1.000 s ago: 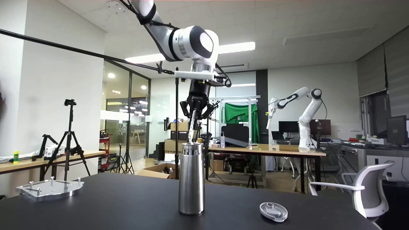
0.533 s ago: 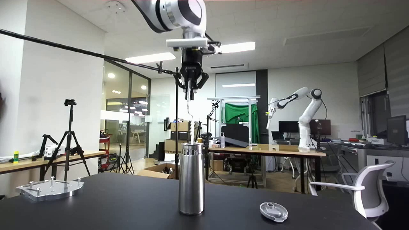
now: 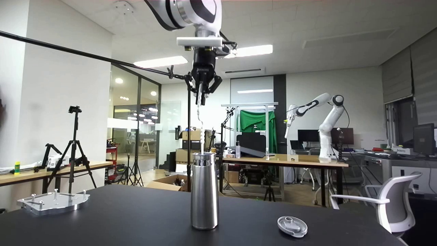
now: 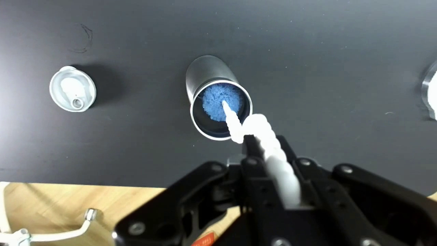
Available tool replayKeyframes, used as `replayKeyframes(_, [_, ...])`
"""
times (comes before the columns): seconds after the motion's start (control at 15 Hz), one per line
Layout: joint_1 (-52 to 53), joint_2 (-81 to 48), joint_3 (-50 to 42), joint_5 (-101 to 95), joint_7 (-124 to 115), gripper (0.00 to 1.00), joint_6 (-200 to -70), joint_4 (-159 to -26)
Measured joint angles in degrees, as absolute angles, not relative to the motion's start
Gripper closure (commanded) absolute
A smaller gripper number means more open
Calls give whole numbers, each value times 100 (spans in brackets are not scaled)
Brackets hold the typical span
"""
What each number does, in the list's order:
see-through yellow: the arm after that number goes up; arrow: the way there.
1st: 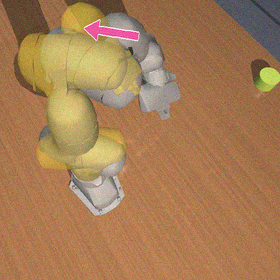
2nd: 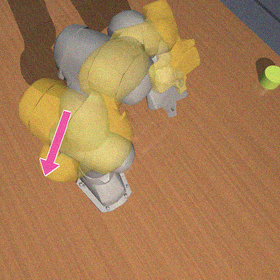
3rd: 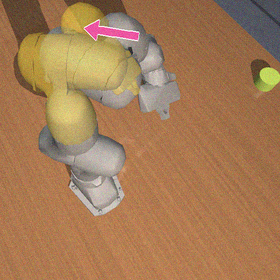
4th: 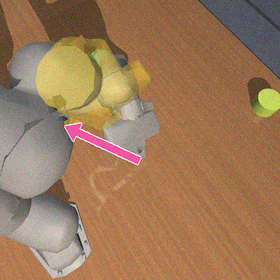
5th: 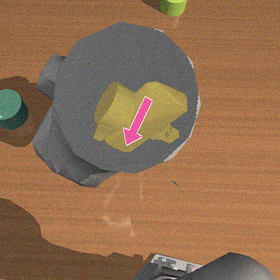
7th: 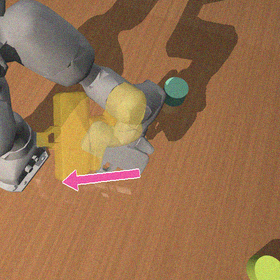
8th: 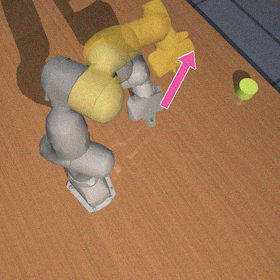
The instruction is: Move the brush inside the flask up and down
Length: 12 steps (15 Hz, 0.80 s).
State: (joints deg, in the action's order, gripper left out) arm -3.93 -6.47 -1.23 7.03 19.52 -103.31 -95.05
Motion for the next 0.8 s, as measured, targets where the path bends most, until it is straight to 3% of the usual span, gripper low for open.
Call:
replayKeyframes(0.4, [-480,-1423,-138,906,1979,96,-10911,-9722])
replayKeyframes(0.8, [-454,-1538,-133,530,1830,96,-10672,-9626])
